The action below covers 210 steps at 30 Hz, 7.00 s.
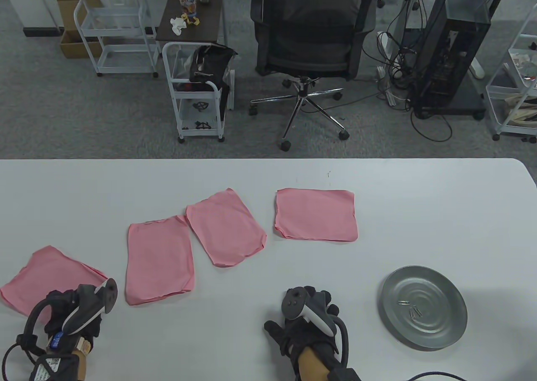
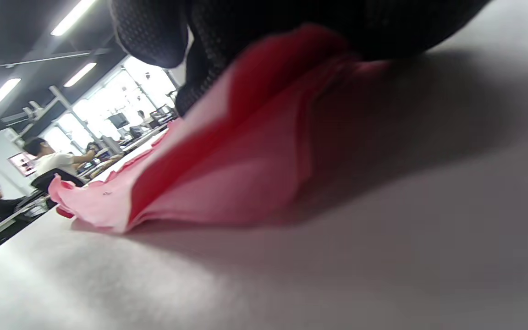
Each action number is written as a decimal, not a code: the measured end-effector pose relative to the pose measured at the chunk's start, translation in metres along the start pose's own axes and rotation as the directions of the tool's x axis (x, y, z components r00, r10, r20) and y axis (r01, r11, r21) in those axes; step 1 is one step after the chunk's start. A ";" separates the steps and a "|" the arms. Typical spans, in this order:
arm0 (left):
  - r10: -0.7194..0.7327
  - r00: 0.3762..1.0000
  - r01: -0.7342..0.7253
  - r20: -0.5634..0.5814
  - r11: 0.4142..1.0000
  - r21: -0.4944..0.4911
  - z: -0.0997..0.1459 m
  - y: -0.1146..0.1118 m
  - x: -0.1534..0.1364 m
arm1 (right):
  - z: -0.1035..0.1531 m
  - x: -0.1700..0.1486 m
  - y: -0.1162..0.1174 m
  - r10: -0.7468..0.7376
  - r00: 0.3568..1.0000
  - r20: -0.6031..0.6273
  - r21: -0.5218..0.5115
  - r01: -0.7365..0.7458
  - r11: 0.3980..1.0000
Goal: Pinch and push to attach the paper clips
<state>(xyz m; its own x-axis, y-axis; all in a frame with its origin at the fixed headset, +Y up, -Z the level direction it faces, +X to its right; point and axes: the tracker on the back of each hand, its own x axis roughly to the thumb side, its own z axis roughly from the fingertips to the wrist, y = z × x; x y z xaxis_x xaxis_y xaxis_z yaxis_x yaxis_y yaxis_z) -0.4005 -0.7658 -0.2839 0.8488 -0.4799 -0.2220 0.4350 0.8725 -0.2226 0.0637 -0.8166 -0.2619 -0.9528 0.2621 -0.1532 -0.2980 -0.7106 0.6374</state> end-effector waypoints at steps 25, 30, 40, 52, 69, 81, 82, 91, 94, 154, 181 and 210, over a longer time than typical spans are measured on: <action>0.550 -0.783 -0.562 0.289 -0.428 -0.708 0.125 0.101 0.060 | 0.072 0.090 0.028 -0.971 -0.131 0.199 0.894 0.429 0.125; 0.566 -0.755 -0.575 0.330 -0.332 -0.748 0.147 0.103 0.082 | 0.095 0.078 0.001 -0.846 -0.310 0.433 0.764 0.625 0.162; 0.867 -0.468 -0.551 0.173 -0.133 -0.824 0.106 0.058 0.108 | 0.104 0.011 -0.066 -0.499 0.088 0.862 0.206 0.839 0.503; 0.836 -0.398 -0.717 0.378 -0.026 -0.697 0.092 0.078 0.098 | 0.094 0.055 -0.044 -0.242 0.513 0.824 -0.084 0.534 0.841; 0.805 -0.200 -0.837 0.559 0.157 -0.525 0.094 0.096 0.089 | 0.087 0.045 -0.046 -0.199 0.586 0.786 -0.217 0.562 0.798; 0.806 -0.209 -0.824 0.554 0.160 -0.543 0.100 0.100 0.083 | 0.093 0.046 -0.047 -0.163 0.606 0.778 -0.234 0.520 0.821; 0.804 -0.200 -0.826 0.560 0.168 -0.537 0.101 0.100 0.083 | 0.094 0.046 -0.047 -0.160 0.607 0.779 -0.236 0.520 0.821; 0.858 -0.183 -0.776 0.480 0.174 -0.606 0.091 0.078 0.094 | 0.070 0.044 -0.034 -0.264 0.626 0.734 -0.128 0.509 0.851; 0.854 -0.300 -0.742 0.424 0.070 -0.666 0.092 0.081 0.089 | 0.077 0.047 -0.035 -0.312 0.573 0.758 -0.051 0.530 0.847; 0.965 -0.164 -0.542 -0.204 -0.261 -0.799 0.059 0.011 0.129 | 0.074 -0.200 -0.077 -0.199 0.933 -0.300 -0.477 0.034 0.878; 0.968 -0.158 -0.540 -0.196 -0.251 -0.804 0.061 0.010 0.128 | 0.083 -0.189 -0.079 -0.099 0.950 -0.296 -0.651 -0.125 0.748; 0.973 -0.127 -0.542 -0.195 -0.233 -0.808 0.062 0.010 0.129 | 0.088 -0.217 -0.079 -0.775 0.429 0.465 -0.445 0.870 0.215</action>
<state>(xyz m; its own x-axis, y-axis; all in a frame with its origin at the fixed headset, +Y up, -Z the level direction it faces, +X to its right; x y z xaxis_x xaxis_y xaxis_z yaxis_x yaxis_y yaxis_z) -0.2682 -0.8138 -0.2563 0.2568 0.8914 -0.3734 -0.8037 -0.0176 -0.5948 0.2989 -0.7599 -0.2122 -0.1508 0.9664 -0.2083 -0.9183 -0.2150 -0.3323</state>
